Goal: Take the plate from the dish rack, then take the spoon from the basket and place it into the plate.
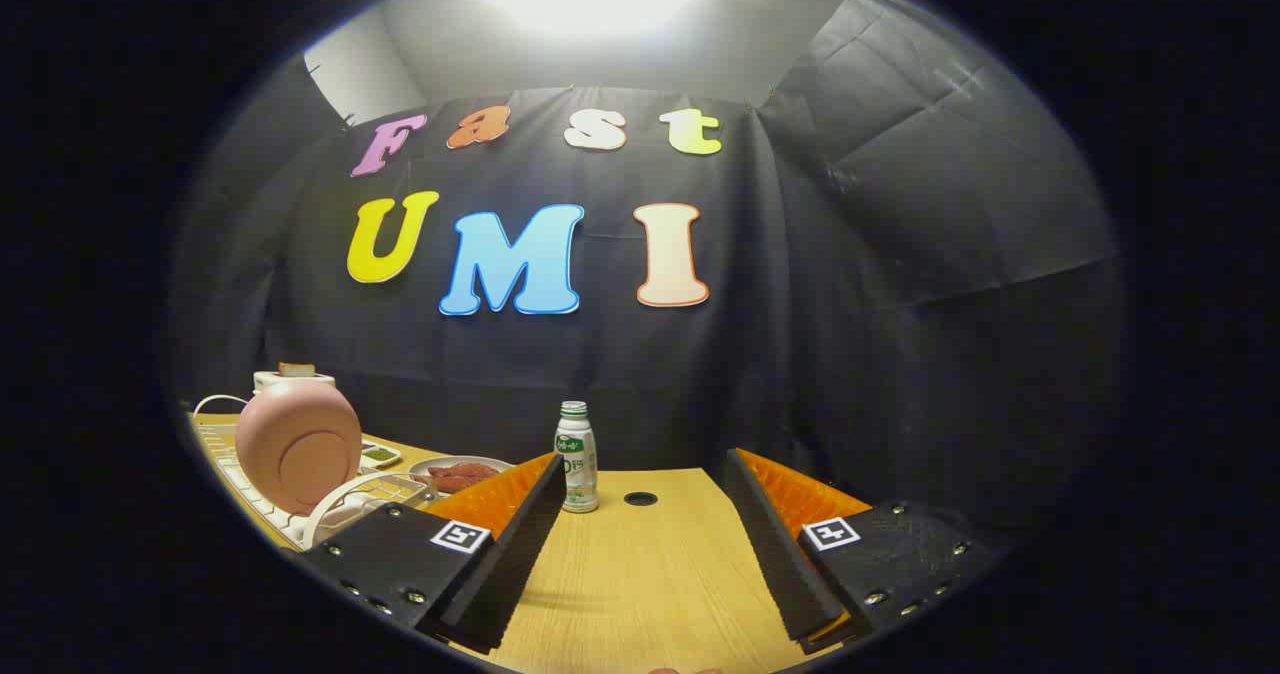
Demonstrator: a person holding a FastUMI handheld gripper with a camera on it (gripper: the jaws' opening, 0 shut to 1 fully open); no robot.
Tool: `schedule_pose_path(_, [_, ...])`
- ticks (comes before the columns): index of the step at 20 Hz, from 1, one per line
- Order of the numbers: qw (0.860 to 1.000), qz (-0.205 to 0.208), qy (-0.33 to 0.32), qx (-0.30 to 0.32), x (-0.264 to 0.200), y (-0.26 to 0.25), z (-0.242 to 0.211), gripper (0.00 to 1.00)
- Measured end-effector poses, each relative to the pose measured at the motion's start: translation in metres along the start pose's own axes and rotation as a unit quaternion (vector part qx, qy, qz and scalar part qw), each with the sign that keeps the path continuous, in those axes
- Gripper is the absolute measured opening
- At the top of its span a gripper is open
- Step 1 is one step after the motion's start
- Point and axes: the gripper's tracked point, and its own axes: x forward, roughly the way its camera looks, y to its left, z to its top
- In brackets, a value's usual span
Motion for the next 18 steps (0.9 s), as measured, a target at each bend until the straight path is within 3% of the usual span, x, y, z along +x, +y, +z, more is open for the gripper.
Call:
schedule_pose_path(6, [0.999,-0.035,0.013,-0.035,-0.047,0.013,0.040,0.98])
schedule_pose_path(10, [0.998,-0.052,0.023,-0.020,-0.068,0.061,0.076,0.98])
schedule_pose_path(18, [1.000,-0.020,0.009,-0.022,-0.060,0.177,0.162,0.98])
